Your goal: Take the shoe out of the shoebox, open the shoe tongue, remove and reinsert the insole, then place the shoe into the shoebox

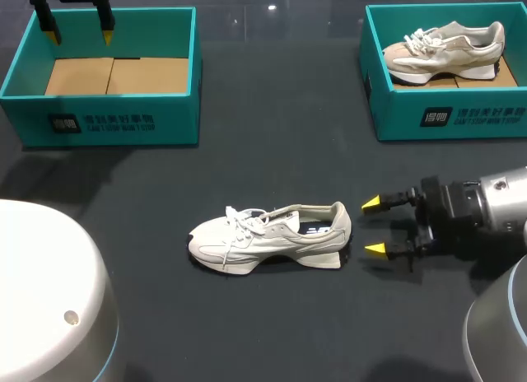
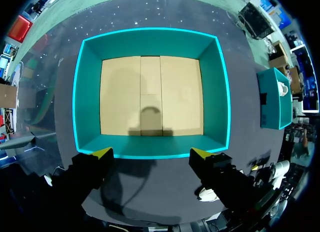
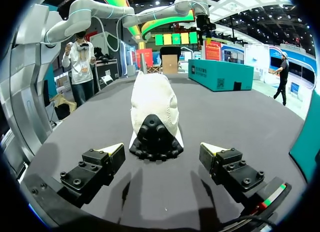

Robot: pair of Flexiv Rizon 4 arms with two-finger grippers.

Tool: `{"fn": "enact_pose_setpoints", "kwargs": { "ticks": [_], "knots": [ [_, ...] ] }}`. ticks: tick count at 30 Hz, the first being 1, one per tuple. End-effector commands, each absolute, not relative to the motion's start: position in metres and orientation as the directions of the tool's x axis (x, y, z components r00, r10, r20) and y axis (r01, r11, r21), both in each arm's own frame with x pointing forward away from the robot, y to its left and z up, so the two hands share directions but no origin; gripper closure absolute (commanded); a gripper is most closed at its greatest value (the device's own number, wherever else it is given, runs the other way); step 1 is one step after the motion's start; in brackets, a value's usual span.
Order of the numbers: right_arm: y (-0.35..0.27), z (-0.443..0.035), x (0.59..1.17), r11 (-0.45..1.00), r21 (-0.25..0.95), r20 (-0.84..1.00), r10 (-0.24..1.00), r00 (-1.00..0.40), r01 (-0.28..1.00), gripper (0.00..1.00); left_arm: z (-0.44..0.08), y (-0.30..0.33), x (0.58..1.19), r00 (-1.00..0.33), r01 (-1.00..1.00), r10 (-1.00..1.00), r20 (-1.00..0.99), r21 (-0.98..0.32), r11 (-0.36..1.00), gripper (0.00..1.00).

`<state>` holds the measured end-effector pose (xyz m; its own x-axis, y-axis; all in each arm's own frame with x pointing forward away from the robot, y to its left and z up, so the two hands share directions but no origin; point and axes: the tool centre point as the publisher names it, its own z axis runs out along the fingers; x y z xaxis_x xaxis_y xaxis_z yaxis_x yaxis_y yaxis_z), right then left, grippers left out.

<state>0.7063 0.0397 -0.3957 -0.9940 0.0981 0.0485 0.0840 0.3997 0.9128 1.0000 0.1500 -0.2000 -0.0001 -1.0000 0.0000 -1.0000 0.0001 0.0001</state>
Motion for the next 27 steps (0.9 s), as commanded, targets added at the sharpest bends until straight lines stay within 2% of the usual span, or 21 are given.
{"fn": "enact_pose_setpoints", "kwargs": {
  "ticks": [1, 27],
  "knots": [
    [0.048, -0.402, 0.706, 0.395, 0.915, 0.048, 0.11, -0.993, 0.088, 0.0, -0.2, 0.15, 1.0, 0.0, -1.0, -1.0, 0.0, 0.0, 0.0, 0.0],
    [0.081, -0.41, 0.704, 0.347, 0.935, 0.048, 0.102, -0.994, 0.081, 0.0, -0.2, 0.15, 1.0, 0.0, -1.0, -1.0, 0.0, 0.0, 0.0, 0.0]
  ]
}}
